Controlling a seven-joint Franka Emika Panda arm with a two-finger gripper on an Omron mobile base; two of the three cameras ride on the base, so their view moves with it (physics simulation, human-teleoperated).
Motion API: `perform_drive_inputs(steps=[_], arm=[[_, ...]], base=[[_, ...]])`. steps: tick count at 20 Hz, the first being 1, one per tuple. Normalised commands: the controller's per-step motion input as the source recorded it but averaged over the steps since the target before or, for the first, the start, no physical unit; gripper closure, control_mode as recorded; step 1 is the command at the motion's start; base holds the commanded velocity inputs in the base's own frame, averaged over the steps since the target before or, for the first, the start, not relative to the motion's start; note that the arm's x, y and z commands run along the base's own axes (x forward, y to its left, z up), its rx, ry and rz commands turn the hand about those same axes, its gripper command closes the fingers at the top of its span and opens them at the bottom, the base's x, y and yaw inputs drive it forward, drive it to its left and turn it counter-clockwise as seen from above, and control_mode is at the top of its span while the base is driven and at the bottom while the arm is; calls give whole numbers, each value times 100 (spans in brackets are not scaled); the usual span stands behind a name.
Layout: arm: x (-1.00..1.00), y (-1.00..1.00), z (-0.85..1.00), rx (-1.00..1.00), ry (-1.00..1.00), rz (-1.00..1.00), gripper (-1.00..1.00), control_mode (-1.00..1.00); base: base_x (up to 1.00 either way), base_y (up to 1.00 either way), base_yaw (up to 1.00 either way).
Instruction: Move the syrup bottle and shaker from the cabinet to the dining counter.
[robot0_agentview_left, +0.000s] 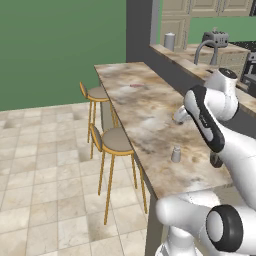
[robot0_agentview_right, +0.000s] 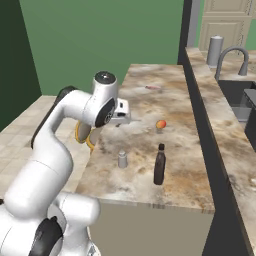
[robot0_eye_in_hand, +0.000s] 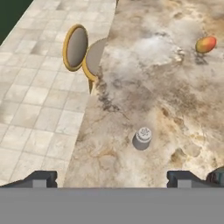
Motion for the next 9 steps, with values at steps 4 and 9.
perform_drive_inputs(steps=[4, 9], arm=[[-98, 1, 23, 0, -4, 0, -100, -100], [-61, 21, 45, 0, -13, -2, -100, -100]], base=[[0, 0, 0], [0, 0, 0]])
